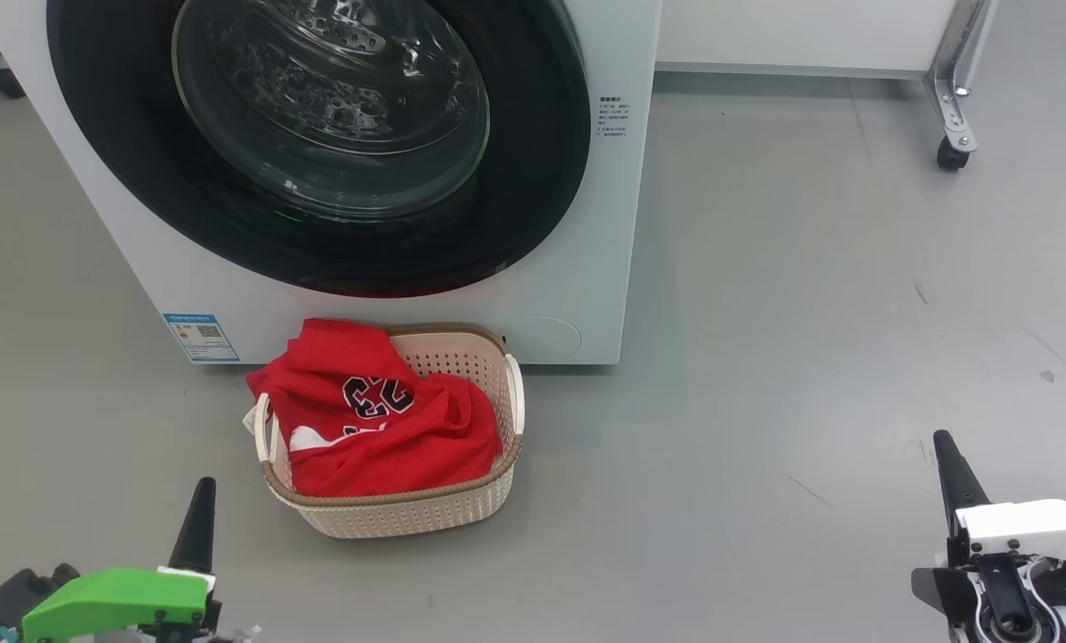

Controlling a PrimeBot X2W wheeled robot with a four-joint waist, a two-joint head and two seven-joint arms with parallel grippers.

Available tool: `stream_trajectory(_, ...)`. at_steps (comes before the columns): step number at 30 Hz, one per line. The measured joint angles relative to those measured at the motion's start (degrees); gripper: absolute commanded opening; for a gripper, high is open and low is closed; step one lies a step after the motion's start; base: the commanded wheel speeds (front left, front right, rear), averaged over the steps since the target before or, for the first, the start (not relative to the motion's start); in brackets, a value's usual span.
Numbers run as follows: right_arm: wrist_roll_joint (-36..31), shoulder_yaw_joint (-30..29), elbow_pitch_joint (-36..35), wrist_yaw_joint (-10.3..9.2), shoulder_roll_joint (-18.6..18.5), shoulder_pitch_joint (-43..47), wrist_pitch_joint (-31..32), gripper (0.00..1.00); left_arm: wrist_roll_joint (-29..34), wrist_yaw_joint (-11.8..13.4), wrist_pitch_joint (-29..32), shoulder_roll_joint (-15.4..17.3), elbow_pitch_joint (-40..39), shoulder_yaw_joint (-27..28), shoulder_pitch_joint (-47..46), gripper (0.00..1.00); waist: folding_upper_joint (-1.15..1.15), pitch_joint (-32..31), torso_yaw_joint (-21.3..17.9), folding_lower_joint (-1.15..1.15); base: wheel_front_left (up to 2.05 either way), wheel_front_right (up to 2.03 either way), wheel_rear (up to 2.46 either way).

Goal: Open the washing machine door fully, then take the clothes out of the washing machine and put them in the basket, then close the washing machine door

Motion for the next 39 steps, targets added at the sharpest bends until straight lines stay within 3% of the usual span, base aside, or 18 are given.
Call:
stream_trajectory(18, 11.4, -3.2, 1.5, 1.51, 1.2, -2.1, 3.0, 0.0, -11.7, -1.8, 3.4, 0.3, 0.5, 3.0, -1.5, 0.0, 0.0, 0.0, -0.2, 0.0, 0.0, 0.0, 0.0)
stream_trajectory(39, 11.8, -3.3, 1.9, 1.67, 1.3, -2.1, 3.0, 0.0, -11.9, -1.8, 3.4, 0.3, 0.7, 3.1, -1.7, 0.0, 0.0, 0.0, -0.2, 0.0, 0.0, 0.0, 0.0)
